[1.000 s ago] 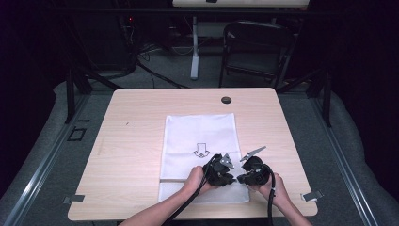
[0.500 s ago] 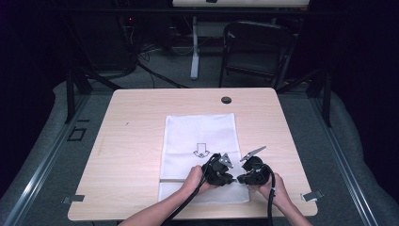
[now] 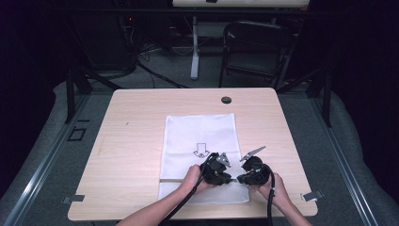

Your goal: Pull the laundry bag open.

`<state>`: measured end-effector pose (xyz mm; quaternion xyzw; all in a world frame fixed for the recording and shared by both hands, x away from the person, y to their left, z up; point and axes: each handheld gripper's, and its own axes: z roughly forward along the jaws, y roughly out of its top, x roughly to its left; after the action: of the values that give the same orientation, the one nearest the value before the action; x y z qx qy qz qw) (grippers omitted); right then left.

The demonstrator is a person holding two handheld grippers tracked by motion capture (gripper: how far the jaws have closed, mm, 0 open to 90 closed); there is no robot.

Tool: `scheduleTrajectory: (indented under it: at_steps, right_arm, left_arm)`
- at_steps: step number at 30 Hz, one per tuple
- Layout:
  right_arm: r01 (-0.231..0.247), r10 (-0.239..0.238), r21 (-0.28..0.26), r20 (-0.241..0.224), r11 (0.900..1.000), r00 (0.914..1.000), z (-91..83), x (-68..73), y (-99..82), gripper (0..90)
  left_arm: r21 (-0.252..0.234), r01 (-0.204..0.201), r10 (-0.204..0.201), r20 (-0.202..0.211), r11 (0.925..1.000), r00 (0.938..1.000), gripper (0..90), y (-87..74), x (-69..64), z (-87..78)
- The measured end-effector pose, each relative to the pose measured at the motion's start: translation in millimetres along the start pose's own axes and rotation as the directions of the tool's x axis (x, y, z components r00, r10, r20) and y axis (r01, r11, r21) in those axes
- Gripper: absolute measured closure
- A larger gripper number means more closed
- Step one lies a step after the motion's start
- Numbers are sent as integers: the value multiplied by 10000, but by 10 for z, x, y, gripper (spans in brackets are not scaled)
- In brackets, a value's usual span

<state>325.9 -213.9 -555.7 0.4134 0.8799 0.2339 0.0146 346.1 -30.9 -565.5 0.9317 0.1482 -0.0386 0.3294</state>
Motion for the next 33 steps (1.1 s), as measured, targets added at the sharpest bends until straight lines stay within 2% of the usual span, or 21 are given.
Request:
scheduleTrajectory:
  at_steps: [2, 3, 4, 5, 9, 13, 14, 15, 16, 20, 24, 26, 29, 33]
  right_arm:
    - [-19, 19, 11, -46, 10000, 10000, 0, 3, 3, 900]
    - [89, -90, 101, 88, 9999, 9999, -3, -1, 6, 900]
    - [-29, 30, -84, 110, 10000, 9999, 9, 13, 0, 900]
    - [40, -41, 52, 127, 10000, 9999, -1, 15, 8, 900]
    - [235, -234, -55, 170, 9997, 9996, 0, 14, -6, 900]
    - [134, -130, -235, 156, 9996, 9998, 14, 32, -10, 900]
    - [372, -372, 14, 211, 9993, 9991, -1, 24, 1, 900]
    - [401, -402, 28, 200, 9992, 9990, 1, 36, 7, 900]
    - [501, -504, 99, 247, 9987, 9984, 0, 40, 13, 900]
    - [453, -453, 20, 258, 9990, 9986, 5, 46, 11, 900]
    - [532, -532, -12, 314, 9986, 9981, 10, 54, 12, 900]
    - [522, -523, 12, 297, 9986, 9982, 7, 48, 12, 900]
    - [536, -538, 65, 321, 9985, 9980, 5, 49, 14, 900]
    - [545, -547, 64, 330, 9985, 9980, 7, 53, 16, 900]
  left_arm:
    - [-4, -11, 11, 3, 10000, 10000, 818, 0, 2, -2]
    - [-40, 29, -29, 3, 10000, 10000, 818, -3, 4, -2]
    - [-47, 41, -42, -87, 10000, 10000, 818, -7, 5, -2]
    - [-53, 42, -42, -102, 10000, 9999, 817, -12, 8, -3]
    - [-75, 62, -63, -65, 10000, 10000, 816, -15, 5, 3]
    - [-62, 45, -45, -128, 10000, 9999, 817, -14, -3, -1]
    - [-90, 27, -29, -208, 10000, 9998, 817, -18, -10, -1]
    - [-182, 42, -43, -59, 9998, 10000, 817, -24, -1, 4]
    - [-100, 33, -34, -113, 9999, 9999, 817, -20, -1, -1]
    - [-161, -13, 11, -97, 9999, 10000, 818, -17, -12, 0]
    - [-52, -61, 60, -265, 10000, 9996, 818, -13, -23, -13]
    - [-167, 20, -21, -78, 9999, 10000, 818, -25, -12, -29]
    - [-175, 25, -27, -107, 9998, 9999, 818, -38, -2, -56]
    - [-11, -3, 3, -219, 10000, 9998, 818, -46, -2, -91]
